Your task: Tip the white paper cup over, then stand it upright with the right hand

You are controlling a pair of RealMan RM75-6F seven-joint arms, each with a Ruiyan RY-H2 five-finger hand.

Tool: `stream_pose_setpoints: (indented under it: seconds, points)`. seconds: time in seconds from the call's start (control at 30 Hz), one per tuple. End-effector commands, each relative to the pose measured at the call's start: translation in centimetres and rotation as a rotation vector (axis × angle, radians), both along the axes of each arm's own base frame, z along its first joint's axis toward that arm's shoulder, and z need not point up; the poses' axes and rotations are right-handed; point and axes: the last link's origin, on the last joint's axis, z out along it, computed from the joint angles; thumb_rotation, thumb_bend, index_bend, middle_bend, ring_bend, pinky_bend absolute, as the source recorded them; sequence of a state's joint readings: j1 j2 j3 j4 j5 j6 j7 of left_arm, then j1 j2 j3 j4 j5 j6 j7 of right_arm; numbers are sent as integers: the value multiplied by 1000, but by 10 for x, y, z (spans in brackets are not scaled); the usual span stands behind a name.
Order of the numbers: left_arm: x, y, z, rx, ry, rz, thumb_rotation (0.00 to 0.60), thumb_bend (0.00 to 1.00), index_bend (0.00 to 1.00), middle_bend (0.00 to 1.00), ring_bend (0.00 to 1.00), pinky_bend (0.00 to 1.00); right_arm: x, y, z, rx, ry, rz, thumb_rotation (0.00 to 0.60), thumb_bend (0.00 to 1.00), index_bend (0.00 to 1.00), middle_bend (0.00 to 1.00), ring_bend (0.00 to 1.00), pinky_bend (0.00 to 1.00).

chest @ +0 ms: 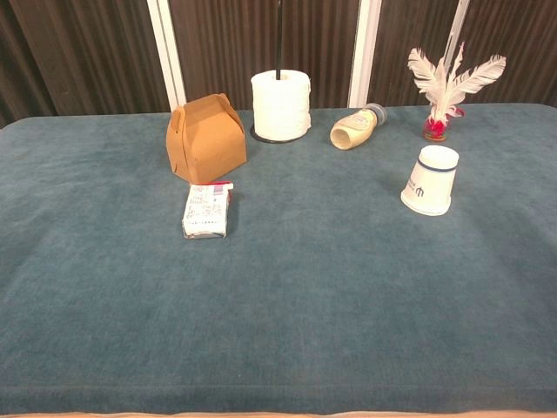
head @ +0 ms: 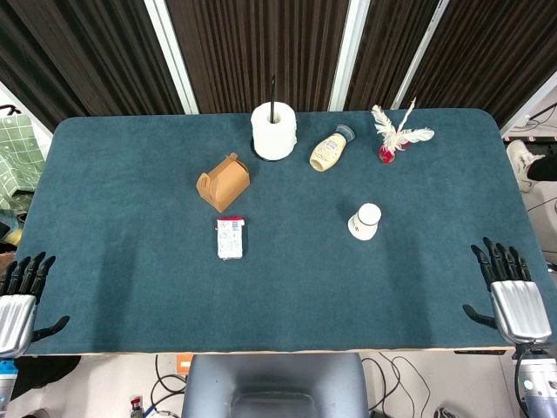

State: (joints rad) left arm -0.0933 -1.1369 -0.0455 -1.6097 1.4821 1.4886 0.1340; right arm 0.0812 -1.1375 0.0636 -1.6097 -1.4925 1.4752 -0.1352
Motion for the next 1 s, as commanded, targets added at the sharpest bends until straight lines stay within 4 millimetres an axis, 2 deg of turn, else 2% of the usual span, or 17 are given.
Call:
stream_pose_setpoints:
  seconds: [0.03,0.37,0.5,0.6,0.77,0.87,1.0]
  points:
    - [0,0,0,0,0,0,600,0,0,0,0,0,0,0,0,0,0,0,600,0,0,0,0,0]
    - [0,0,0,0,0,0,600,0,0,0,0,0,0,0,0,0,0,0,600,0,0,0,0,0]
    - [2,0,0,-4,-5,-7,599,0,1,2,0,2,4,-12,-2,12,-24,5,600,1,0,1,1,0]
    - [3,1,-1,-9,-10,-9,599,0,2,2,0,2,9,-31,-5,30,-47,13,600,1,0,1,0,0]
    - [4,4,-5,-21,-14,-6,599,0,1,1,1,1,25,-80,-18,87,-97,23,600,1,0,3,1,4]
    - [4,4,-5,-19,-11,0,599,0,2,2,1,2,30,-94,-22,102,-111,17,600,1,0,5,1,14]
    - [2,6,-7,-16,-14,16,600,0,1,1,1,1,46,-132,-41,156,-149,12,600,2,0,15,5,34]
